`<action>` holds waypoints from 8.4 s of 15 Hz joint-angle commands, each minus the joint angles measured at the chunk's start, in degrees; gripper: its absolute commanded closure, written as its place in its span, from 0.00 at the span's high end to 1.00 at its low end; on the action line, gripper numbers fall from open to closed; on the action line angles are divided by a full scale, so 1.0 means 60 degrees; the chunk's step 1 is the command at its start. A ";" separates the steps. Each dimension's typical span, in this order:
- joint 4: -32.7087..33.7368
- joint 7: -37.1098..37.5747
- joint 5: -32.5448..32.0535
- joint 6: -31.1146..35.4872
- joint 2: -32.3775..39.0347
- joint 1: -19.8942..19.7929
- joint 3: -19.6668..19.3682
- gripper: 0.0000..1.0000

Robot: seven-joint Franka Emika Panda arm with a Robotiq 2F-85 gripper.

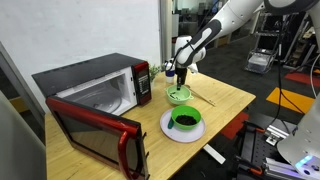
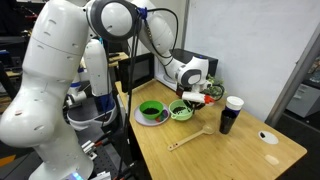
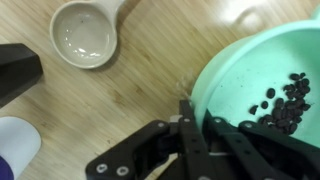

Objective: Place the light green bowl inside the microwave

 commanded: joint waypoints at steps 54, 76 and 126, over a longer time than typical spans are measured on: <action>-0.2672 0.4147 0.1658 -0.0896 -0.2840 0.1809 0.0167 0.02; -0.2776 0.7426 0.2667 0.2542 -0.1589 0.3233 0.1431 0.02; 0.2414 1.4151 0.2529 0.0697 0.0687 0.4832 -0.0102 0.02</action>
